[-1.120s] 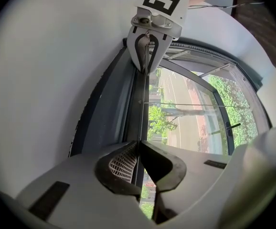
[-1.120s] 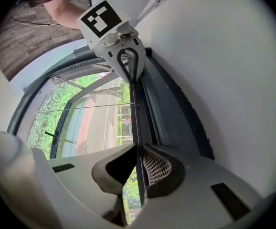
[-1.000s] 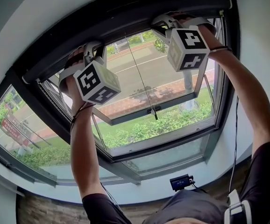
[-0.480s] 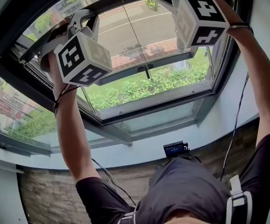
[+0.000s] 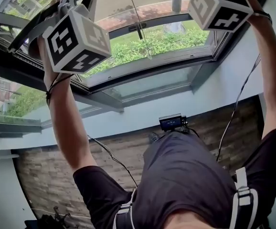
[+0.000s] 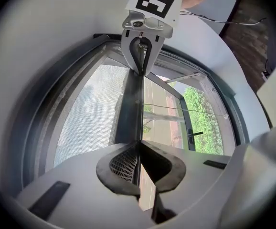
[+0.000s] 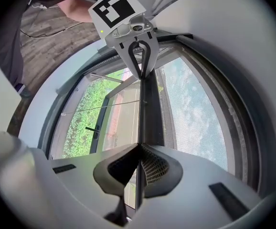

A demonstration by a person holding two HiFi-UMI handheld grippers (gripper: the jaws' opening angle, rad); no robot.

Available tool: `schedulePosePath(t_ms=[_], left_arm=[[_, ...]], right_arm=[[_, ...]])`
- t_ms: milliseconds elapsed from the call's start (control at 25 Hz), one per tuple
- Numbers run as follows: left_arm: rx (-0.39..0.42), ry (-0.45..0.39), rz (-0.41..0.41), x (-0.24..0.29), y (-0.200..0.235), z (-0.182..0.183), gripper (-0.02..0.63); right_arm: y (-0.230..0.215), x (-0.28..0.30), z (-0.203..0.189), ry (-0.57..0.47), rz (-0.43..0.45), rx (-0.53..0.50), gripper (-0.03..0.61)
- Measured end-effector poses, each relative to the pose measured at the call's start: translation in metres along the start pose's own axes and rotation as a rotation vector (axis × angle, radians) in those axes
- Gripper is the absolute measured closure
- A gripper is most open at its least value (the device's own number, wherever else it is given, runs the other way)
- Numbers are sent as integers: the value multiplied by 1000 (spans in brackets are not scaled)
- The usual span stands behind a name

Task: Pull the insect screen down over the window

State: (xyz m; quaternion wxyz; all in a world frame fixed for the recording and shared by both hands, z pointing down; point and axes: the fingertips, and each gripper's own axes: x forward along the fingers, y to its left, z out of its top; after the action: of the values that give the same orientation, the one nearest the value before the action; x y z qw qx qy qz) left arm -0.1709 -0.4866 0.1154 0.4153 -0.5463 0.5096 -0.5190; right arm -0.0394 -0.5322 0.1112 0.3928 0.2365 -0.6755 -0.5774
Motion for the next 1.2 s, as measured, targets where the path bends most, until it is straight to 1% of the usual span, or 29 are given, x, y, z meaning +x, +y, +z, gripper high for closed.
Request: schedulePosePath(t_ms=[200,320,440,720,920,1080,1200], left_arm=[[-27,-4,-80,9,-46,-4,591],[-41,-10,-97,13,-66,-4,591],[-40,-3,-111,18,-82,-9,591],[-79,-5,-212,29,-129,-17,591],[-91,3,-262,33,-158,-20,591],[-110,9,-334,35,-191,-24,591],[-129,11,-356,39,-211,-26,591]], right_arm=[[45,14,-5,-1,88,24,555],[64,19,-9,2,105,50,555],[79,27,-9,7,121,58,557],[125,44,-11,13,220,70,557],[152,52,-10,22,256,75,557],[187,58,-11,25,326,85,557],[207,64,-12,26,342,87,557]])
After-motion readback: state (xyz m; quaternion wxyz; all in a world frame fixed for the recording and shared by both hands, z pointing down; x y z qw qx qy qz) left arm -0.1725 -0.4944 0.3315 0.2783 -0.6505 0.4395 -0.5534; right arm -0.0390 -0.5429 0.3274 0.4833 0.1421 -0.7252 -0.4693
